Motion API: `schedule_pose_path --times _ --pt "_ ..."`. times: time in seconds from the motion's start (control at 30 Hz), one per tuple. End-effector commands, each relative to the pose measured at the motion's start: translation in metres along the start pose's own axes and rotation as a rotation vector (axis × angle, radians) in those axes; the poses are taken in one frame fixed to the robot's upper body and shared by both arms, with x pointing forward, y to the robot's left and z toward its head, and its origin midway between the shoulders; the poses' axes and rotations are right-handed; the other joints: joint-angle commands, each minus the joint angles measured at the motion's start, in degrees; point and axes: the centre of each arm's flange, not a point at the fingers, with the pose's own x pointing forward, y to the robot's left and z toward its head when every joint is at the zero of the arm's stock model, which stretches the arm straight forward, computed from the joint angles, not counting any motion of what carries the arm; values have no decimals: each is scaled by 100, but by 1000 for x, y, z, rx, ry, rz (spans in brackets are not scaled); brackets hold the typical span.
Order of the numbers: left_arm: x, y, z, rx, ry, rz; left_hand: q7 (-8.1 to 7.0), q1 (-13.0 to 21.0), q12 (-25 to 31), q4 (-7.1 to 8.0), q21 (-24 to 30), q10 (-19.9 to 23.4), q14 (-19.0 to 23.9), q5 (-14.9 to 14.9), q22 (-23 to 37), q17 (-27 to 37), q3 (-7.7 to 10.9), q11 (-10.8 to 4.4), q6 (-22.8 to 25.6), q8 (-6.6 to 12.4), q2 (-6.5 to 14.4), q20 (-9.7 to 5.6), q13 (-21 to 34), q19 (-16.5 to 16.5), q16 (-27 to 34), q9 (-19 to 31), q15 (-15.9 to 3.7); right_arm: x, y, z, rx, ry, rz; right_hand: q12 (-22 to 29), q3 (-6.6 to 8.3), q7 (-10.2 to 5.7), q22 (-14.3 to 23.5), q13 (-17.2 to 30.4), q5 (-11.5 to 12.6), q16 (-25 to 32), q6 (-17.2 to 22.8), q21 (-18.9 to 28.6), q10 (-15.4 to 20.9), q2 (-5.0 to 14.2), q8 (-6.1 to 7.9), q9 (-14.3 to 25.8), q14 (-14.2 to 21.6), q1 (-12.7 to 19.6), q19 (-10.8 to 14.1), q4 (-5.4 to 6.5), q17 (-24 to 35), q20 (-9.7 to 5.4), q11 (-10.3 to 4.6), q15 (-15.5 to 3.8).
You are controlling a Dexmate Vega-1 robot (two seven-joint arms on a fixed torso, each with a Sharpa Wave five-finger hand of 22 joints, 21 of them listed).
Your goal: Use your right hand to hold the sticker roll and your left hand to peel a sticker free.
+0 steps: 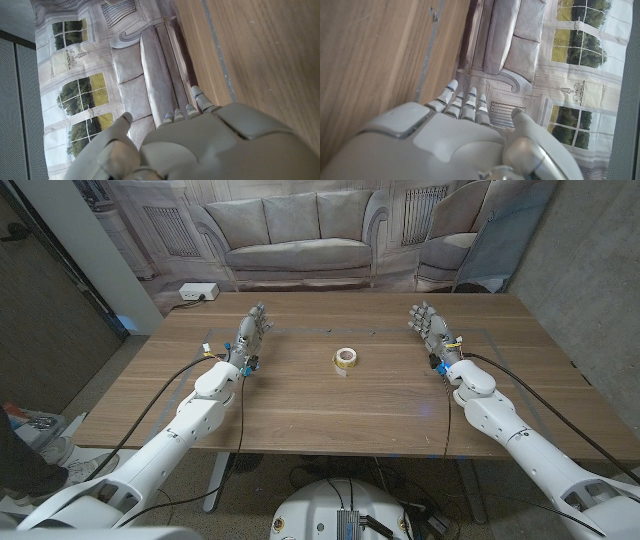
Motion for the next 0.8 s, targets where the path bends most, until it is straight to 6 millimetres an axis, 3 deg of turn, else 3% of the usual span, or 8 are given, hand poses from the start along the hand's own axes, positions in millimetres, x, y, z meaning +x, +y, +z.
schedule_pose_path --times 0.03,0.17,0.3,0.47,0.53,0.8 --pt "-1 -3 1 -1 -7 -3 -2 14 21 -8 36 -1308 -1315 32 5 17 39 -5 -1476 32 441 -314 18 -1439 36 18 9 0 0 -4 -1 5 9 22 43 -3 27 13 40 33 46 19 61 135 31 24 56 54 -21 -5 26 -278 3 0" --pt "-2 -2 0 -10 -5 11 -43 -21 28 -18 32 -1287 -1291 43 1 14 44 -20 -1429 47 437 -256 18 -1430 43 18 13 2 2 -4 -3 3 12 22 38 -22 27 13 36 40 43 13 64 110 29 24 82 56 -9 -17 22 -279 1 -9" --pt "-2 -3 1 -3 -14 14 -285 -114 109 -60 26 -1027 -1144 82 -16 1 79 113 -1171 111 399 -5 25 -1322 74 28 149 0 3 -1 -39 7 8 92 68 5 31 22 7 92 157 35 255 -10 65 37 399 220 197 -229 -6 13 174 294" --pt "-2 -3 1 7 -7 -5 -395 -144 177 -100 28 -784 -960 91 -20 -1 109 214 -986 146 348 249 38 -1199 115 42 288 -4 5 4 -98 9 5 132 121 -17 31 33 36 108 273 56 392 -114 96 49 640 426 374 -468 -18 190 238 405" --pt "-2 -4 1 10 -4 1 -429 -139 189 -117 21 -741 -940 87 -22 -3 109 237 -980 141 321 252 40 -1191 115 44 273 -7 7 7 -142 16 0 128 119 -50 30 36 45 77 270 35 397 -186 88 52 640 496 375 -567 -18 252 254 480" --pt "-1 -6 -2 10 0 -14 -476 -111 192 -166 -4 -703 -934 77 -27 -12 118 224 -961 135 271 252 44 -1198 98 45 257 -19 20 23 -331 40 -41 126 117 -127 26 40 67 44 304 0 415 -291 94 56 659 615 390 -733 -15 360 231 554"
